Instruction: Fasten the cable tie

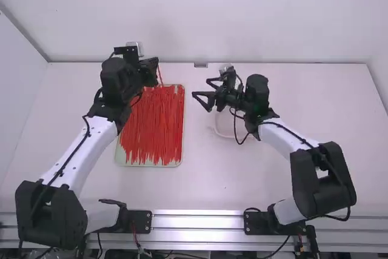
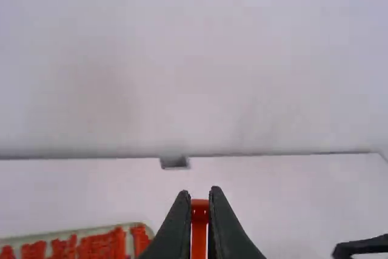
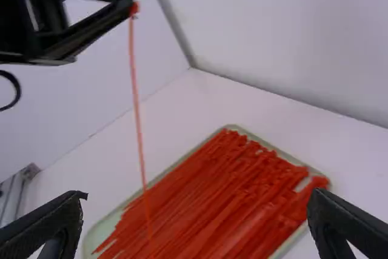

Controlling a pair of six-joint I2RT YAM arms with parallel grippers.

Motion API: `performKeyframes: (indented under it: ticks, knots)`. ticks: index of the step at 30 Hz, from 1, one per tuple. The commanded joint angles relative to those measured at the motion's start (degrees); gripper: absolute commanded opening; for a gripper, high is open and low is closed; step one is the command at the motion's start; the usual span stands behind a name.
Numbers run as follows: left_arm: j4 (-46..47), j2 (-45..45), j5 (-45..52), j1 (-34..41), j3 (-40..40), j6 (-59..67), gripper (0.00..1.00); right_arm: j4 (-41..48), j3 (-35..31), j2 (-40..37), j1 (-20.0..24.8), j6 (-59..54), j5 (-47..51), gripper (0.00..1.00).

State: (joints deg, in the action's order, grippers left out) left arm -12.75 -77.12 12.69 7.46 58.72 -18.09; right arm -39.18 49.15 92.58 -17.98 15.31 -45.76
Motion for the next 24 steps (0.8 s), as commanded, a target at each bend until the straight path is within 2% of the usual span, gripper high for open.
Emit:
performKeyframes:
  ticks: [1, 10, 22, 24]
  knots:
    - [-0.42, 1.60, 1.51, 1.31, 0.02, -0.59, 0.02, -1.20, 1.57, 0.55, -2.01, 1.40, 1.20, 0.98]
    - [-3.54, 1.60, 3.98, 4.11, 0.02, -1.99, 0.02, -8.46, 1.57, 0.55, -7.13, 3.50, 8.94, 0.98]
    - [-7.93, 1.60, 10.45, 4.24, 0.02, -4.63, 0.02, -12.52, 1.57, 0.55, -10.69, 5.29, 16.31, 1.00]
    - [-8.55, 1.60, 11.76, 4.22, 0.02, -4.76, 0.02, -12.81, 1.57, 0.55, -11.32, 5.27, 17.75, 0.98]
